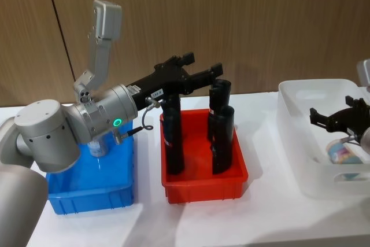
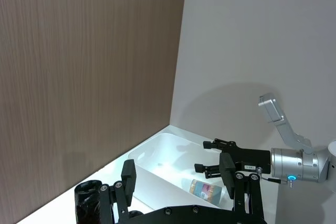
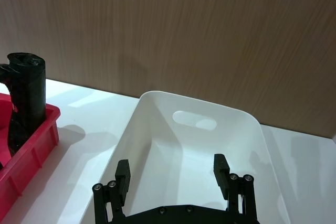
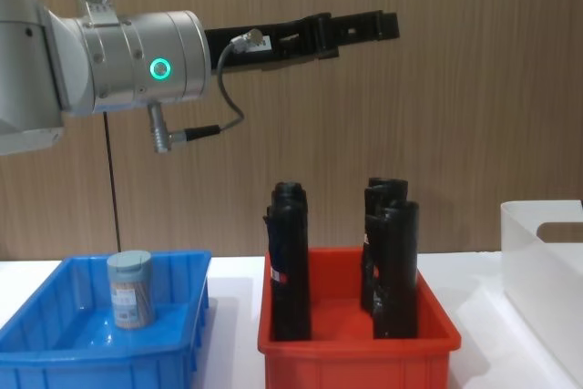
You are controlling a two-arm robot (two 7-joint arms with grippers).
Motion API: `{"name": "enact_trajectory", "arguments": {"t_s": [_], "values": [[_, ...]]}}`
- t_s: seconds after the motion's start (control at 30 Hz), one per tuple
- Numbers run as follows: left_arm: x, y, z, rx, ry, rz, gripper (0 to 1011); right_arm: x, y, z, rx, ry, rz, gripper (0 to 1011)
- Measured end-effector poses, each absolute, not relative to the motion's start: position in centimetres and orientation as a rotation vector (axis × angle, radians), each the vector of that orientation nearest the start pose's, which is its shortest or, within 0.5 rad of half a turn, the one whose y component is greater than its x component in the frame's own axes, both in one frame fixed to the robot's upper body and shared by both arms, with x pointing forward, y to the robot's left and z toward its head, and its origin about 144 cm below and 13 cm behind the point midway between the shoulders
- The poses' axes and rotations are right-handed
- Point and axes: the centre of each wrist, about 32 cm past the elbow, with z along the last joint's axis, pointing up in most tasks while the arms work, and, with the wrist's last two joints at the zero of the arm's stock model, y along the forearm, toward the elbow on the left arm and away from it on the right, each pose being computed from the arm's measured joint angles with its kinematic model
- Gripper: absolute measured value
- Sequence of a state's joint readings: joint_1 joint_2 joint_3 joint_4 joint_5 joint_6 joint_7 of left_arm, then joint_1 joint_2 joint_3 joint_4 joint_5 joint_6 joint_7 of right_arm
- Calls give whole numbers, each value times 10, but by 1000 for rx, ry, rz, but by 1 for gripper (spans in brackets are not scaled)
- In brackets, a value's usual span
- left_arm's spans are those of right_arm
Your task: Pick the cotton swabs from the blue box and place them into the white box.
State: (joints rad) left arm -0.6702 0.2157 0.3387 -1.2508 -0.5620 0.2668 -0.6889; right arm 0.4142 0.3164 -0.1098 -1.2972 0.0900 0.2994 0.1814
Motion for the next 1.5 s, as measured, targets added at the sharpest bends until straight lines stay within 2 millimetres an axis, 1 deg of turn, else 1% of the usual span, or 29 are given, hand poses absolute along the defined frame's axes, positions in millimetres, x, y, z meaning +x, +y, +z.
{"name": "enact_trajectory", "arguments": {"t_s": [0.57,0.77,0.93,1.27,1.5], "values": [[616,212,1297,-143,93,582,1000,567,-318,1218,-321,-19,-1417,1001],[612,212,1293,-130,83,608,1000,563,-315,1216,-311,-26,-1409,1001],[603,211,1284,-101,58,663,1000,554,-307,1211,-285,-41,-1392,1001],[583,210,1265,-45,1,774,1000,528,-289,1202,-217,-69,-1349,1001],[566,208,1250,-7,-53,859,1000,508,-276,1196,-162,-81,-1319,1001]]}}
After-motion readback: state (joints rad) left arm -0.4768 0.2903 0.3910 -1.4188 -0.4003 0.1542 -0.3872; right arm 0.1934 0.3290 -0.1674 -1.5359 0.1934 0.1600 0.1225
